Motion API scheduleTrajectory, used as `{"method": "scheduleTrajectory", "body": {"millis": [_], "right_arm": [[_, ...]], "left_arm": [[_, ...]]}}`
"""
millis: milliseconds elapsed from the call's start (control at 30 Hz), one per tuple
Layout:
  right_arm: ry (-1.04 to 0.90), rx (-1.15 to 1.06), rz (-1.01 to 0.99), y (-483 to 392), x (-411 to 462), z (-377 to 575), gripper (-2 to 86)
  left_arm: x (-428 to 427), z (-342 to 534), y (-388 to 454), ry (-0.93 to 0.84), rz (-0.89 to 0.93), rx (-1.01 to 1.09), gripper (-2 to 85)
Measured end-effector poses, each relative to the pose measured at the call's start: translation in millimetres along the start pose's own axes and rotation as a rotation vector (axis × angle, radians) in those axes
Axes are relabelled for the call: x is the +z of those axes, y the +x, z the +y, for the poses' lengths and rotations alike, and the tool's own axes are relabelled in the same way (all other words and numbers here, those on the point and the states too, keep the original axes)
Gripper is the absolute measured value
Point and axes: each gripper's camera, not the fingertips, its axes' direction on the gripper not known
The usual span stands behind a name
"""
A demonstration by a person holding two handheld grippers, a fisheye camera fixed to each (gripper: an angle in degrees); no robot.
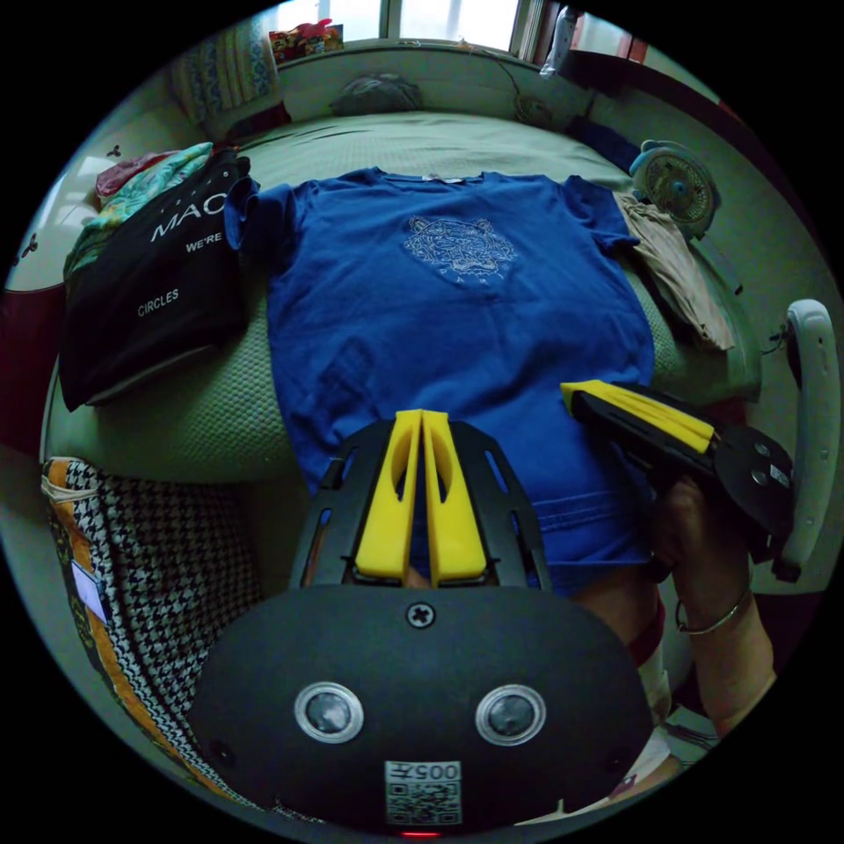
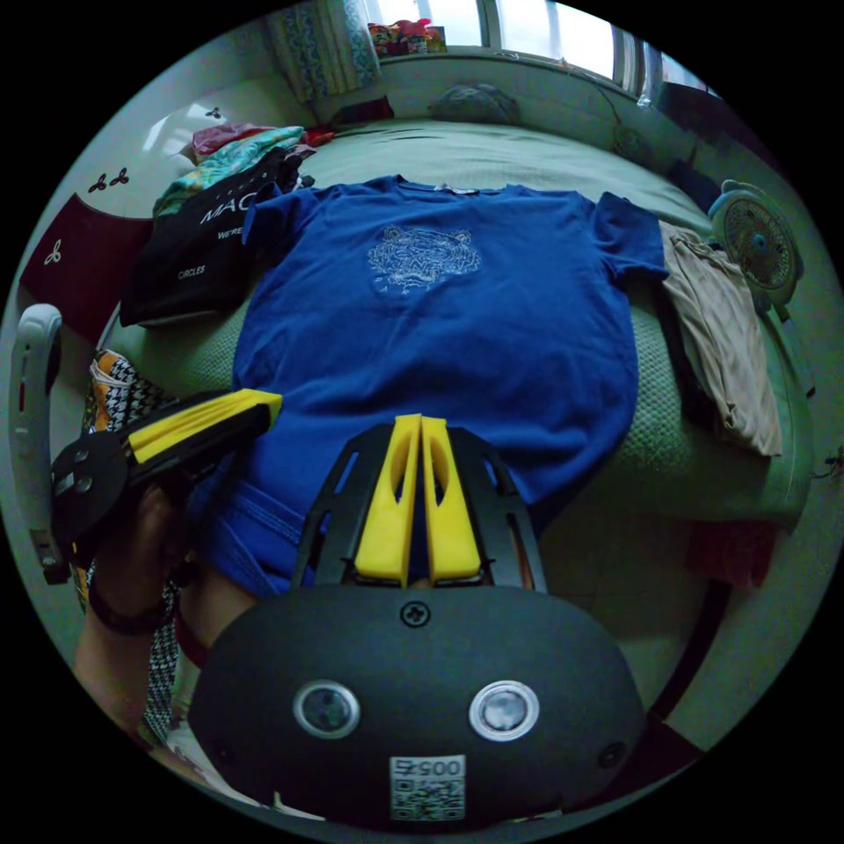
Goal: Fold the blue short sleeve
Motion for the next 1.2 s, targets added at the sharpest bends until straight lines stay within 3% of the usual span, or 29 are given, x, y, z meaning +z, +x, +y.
{"method": "scheduleTrajectory", "body": {"millis": [1200], "right_arm": [[0.002,0.004,-0.009,15.6,-2.0,3.1,-1.0]], "left_arm": [[9.7,-24.6,23.0,0.001,-0.017,0.004,-0.6]]}}
